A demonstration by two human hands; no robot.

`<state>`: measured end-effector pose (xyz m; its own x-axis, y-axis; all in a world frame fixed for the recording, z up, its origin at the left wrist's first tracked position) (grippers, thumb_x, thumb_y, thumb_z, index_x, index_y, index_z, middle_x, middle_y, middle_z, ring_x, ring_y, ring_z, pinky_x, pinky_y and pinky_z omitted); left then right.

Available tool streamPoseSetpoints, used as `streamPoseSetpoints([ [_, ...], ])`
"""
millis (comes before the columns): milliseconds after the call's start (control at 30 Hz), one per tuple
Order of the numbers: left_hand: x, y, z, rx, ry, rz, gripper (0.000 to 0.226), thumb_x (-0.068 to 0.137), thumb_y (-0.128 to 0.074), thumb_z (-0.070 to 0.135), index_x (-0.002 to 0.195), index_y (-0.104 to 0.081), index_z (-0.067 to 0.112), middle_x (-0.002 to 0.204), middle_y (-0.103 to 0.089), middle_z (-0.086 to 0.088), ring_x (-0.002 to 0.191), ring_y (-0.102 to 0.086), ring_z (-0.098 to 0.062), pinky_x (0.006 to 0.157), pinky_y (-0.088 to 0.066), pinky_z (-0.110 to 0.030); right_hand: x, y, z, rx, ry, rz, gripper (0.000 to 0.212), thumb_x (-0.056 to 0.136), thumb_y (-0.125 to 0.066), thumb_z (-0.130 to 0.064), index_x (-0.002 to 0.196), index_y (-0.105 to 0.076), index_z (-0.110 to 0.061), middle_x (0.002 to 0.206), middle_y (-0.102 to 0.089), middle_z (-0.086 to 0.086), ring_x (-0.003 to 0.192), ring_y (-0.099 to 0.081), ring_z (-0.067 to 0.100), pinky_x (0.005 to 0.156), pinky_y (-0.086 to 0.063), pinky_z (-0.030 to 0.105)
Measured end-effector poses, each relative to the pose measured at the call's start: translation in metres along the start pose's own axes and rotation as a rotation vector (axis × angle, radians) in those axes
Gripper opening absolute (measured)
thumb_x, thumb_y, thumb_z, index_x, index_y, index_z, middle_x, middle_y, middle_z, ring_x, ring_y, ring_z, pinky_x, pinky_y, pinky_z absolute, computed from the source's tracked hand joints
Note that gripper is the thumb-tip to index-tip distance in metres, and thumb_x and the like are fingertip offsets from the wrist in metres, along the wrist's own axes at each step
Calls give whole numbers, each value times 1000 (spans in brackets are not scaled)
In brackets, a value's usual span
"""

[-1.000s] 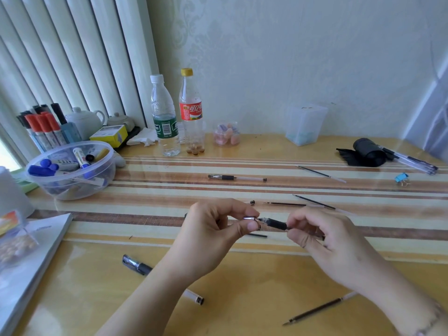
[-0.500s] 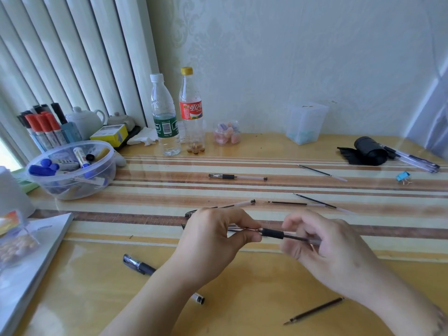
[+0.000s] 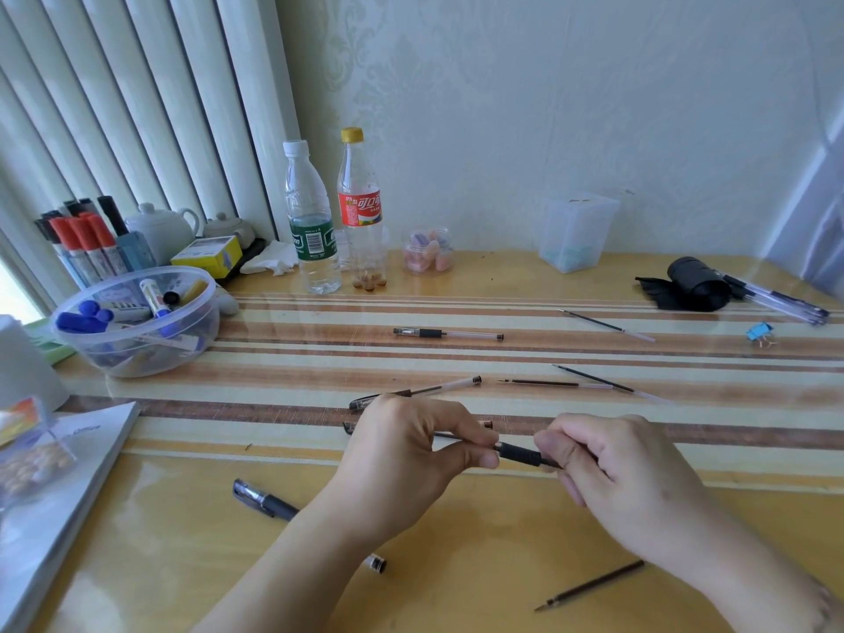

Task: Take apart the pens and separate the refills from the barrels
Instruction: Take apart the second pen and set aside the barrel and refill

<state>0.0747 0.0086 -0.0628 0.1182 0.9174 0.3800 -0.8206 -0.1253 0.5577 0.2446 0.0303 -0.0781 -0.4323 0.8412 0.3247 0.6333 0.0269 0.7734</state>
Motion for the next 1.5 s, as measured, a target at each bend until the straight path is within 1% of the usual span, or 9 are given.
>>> streamPoseSetpoints([
  [133, 1, 0, -8, -31, 25, 28, 3, 75, -80, 12, 78, -78, 12, 42, -53, 32, 44, -46, 19, 49, -31, 2, 0, -4, -3, 17, 22, -43, 34, 78, -47, -67, 79, -57, -35, 61, -63, -3, 49, -47, 18, 46, -33, 24],
  [300, -1, -6, -7, 34, -84, -24, 11, 76, -79, 7, 74, -78, 18, 72, -73, 18, 64, -62, 14, 62, -42, -3, -3, -6, -2, -85, 50, -14, 40, 92, -36, -56, 66, -56, -32, 43, -48, -14, 42, -47, 15, 43, -30, 14],
  [467, -2, -7, -4, 66, -112, -10, 16, 76, -80, 24, 92, -76, 25, 61, -62, 26, 49, -49, 2, 54, -34, -4, 1, -12, 8, 11, -17, -46, 39, 88, -28, -58, 61, -48, -39, 45, -48, -14, 43, -48, 13, 52, -49, 33],
  [567, 1, -5, -10, -79, -39, -59, 46, 85, -69, 30, 128, -54, 30, 82, -60, 11, 57, -43, -6, 57, -38, -17, 2, -2, 6, -33, 19, -11, 34, 88, -30, -56, 74, -52, -34, 51, -49, -11, 45, -42, 11, 45, -29, 20],
  [633, -1, -8, -16, -138, -1, -153, 60, 90, -43, 13, 146, -30, 32, 99, -53, 9, 71, -44, -9, 69, -42, -25, 1, 4, 7, 27, 16, 16, 24, 90, -39, -52, 83, -55, -35, 58, -54, -7, 50, -46, 14, 47, -34, 24],
  [833, 0, -13, -24, -58, -4, -192, 95, 92, -43, -12, 148, 9, 44, 137, -46, 11, 95, -59, -18, 94, -48, -27, 1, 4, 5, 2, 34, 7, 15, 86, -42, -55, 95, -41, -43, 72, -65, -11, 54, -52, 19, 58, -49, 40],
  [1100, 1, -14, -34, -149, 184, -154, 108, 78, -71, -7, 139, -15, 63, 98, -70, 7, 86, -70, -11, 77, -60, -32, 2, 12, 5, -91, 38, 131, 17, 77, -66, -48, 89, -57, -40, 79, -65, -26, 68, -61, 4, 57, -54, 34],
  [1300, 3, -13, -33, -112, 156, -128, 108, 78, -73, -3, 138, -13, 65, 95, -73, 7, 89, -67, -5, 66, -61, -28, 1, 13, 0, -236, 107, 148, 17, 73, -77, -40, 84, -65, -38, 79, -66, -28, 74, -58, 1, 54, -53, 28],
  [1500, 1, -15, -26, 95, 54, -194, 103, 85, -72, 16, 137, 4, 64, 103, -72, 19, 93, -57, 16, 83, -37, 1, 0, 15, -7, -308, 171, 176, 14, 73, -78, -40, 81, -67, -37, 74, -66, -26, 73, -61, 5, 49, -50, 27],
])
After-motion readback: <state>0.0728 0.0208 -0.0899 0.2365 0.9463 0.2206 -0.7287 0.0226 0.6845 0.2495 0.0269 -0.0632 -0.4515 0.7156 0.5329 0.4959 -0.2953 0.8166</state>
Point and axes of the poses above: each hand's wrist, its own x-axis towards the middle knuckle, its own y-axis out of the back of the hand, z = x × y, the point moved 7 cm from there along x, towards the middle knuckle
